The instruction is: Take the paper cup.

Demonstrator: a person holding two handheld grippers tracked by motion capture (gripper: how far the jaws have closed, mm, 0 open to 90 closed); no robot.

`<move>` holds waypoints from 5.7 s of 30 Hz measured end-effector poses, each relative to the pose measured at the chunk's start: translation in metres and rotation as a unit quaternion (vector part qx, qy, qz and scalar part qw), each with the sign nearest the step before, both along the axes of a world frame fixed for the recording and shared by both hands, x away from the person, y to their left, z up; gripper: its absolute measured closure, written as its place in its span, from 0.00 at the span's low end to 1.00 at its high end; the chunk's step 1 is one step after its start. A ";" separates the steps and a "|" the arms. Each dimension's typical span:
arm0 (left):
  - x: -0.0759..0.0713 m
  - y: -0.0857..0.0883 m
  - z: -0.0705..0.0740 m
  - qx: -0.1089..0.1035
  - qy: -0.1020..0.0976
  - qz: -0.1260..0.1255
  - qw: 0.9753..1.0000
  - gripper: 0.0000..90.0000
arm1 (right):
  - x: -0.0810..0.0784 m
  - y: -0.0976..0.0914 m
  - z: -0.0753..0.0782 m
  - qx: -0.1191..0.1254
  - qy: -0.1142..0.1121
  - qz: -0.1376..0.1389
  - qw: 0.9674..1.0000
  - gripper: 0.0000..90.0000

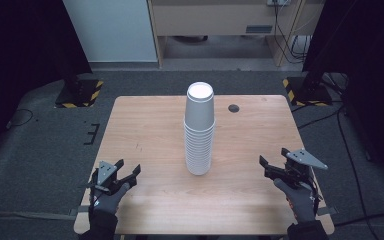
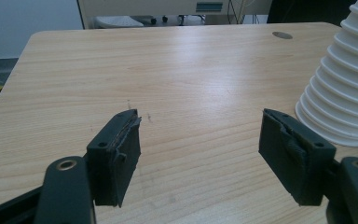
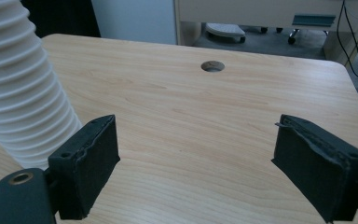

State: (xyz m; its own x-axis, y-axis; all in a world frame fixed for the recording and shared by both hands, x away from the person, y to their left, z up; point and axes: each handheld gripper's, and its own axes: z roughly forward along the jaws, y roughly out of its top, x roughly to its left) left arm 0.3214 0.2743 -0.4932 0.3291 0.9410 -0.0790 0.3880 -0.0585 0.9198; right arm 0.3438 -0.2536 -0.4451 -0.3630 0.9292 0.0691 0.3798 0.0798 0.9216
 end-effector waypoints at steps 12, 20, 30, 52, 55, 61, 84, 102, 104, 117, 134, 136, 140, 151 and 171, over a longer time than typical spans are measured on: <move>0.000 0.000 -0.001 0.002 0.002 0.003 1.000 0.31 | -0.002 0.012 0.020 0.019 -0.023 0.021 0.999 0.15; 0.001 0.000 -0.001 0.003 0.002 0.004 1.000 0.31 | -0.002 0.021 0.033 0.025 -0.037 0.034 0.998 0.15; 0.001 0.000 -0.002 0.000 0.004 0.003 1.000 0.30 | 0.003 0.024 0.054 0.030 -0.057 0.031 0.997 0.15; 0.002 0.000 -0.002 -0.002 0.004 0.003 1.000 0.30 | 0.010 0.048 0.105 0.044 -0.092 0.051 0.993 0.15; 0.002 0.000 -0.002 -0.001 0.005 0.003 1.000 0.30 | 0.010 0.054 0.113 0.050 -0.099 0.058 0.992 0.16; 0.002 0.000 -0.002 -0.001 0.005 0.003 1.000 0.30 | 0.012 0.065 0.123 0.066 -0.105 0.072 0.990 0.16; 0.002 0.000 -0.002 0.000 0.006 0.003 1.000 0.30 | 0.026 0.117 0.154 0.062 -0.119 0.119 0.984 0.15; 0.002 0.000 -0.002 0.001 0.006 0.002 1.000 0.30 | 0.042 0.159 0.148 0.062 -0.105 0.153 0.981 0.15; 0.002 0.000 -0.002 0.000 0.005 0.002 1.000 0.30 | 0.046 0.167 0.146 0.059 -0.101 0.155 0.981 0.15; 0.002 0.000 -0.002 0.001 0.005 0.002 1.000 0.30 | 0.062 0.183 0.134 0.050 -0.086 0.152 0.983 0.15; 0.002 0.001 -0.002 0.001 0.005 0.002 1.000 0.30 | 0.069 0.194 0.130 0.045 -0.082 0.139 0.986 0.15; 0.002 0.001 -0.002 0.001 0.005 0.002 1.000 0.30 | 0.069 0.193 0.130 0.044 -0.083 0.139 0.986 0.16; 0.002 0.001 -0.002 0.001 0.005 0.002 1.000 0.30 | 0.068 0.193 0.132 0.047 -0.088 0.140 0.985 0.16; 0.002 0.001 -0.002 0.000 0.005 0.002 1.000 0.30 | 0.065 0.191 0.147 0.056 -0.106 0.142 0.983 0.17; 0.002 0.000 -0.001 0.001 0.005 0.001 1.000 0.29 | 0.061 0.185 0.178 0.088 -0.129 0.152 0.976 0.17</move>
